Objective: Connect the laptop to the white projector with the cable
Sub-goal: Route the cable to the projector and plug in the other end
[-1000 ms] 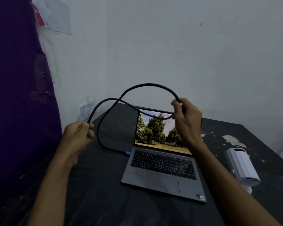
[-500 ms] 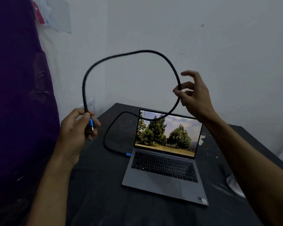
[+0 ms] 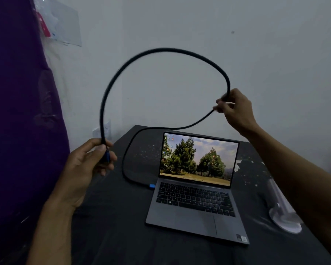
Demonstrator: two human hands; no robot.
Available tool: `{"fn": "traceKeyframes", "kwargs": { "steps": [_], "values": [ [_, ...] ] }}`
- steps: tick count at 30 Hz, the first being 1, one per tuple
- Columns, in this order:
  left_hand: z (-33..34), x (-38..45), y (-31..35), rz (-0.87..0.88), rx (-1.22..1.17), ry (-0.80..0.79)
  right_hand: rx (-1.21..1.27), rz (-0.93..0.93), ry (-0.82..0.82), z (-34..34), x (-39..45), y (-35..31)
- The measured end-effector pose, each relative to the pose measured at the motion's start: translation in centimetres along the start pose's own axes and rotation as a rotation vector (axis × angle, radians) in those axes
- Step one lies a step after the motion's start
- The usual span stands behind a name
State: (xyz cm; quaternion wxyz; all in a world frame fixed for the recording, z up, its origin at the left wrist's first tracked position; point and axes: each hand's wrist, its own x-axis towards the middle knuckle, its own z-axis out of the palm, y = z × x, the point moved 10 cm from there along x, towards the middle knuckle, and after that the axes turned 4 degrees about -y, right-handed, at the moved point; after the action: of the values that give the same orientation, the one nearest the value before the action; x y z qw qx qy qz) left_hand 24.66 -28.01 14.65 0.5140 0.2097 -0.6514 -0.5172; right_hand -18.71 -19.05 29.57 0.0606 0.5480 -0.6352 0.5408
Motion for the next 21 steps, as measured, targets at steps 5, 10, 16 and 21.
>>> {"fn": "traceKeyframes", "kwargs": {
  "steps": [5,10,16,21],
  "values": [
    [2.9,0.4,-2.2,-0.074,0.098,-0.099,0.015,0.323,-0.024,-3.7,-1.9,12.3],
    [6.3,0.3,-4.2,-0.126,0.148,-0.182,0.052,0.567,-0.052,-5.6,-6.6,20.1],
    [10.2,0.3,-5.4,-0.125,0.153,-0.293,0.139,0.697,-0.05,-5.5,-12.4,22.1],
    [15.4,-0.8,-5.8,-0.111,0.141,-0.377,0.247,0.69,0.112,-6.7,-18.0,18.4]
  ]
}}
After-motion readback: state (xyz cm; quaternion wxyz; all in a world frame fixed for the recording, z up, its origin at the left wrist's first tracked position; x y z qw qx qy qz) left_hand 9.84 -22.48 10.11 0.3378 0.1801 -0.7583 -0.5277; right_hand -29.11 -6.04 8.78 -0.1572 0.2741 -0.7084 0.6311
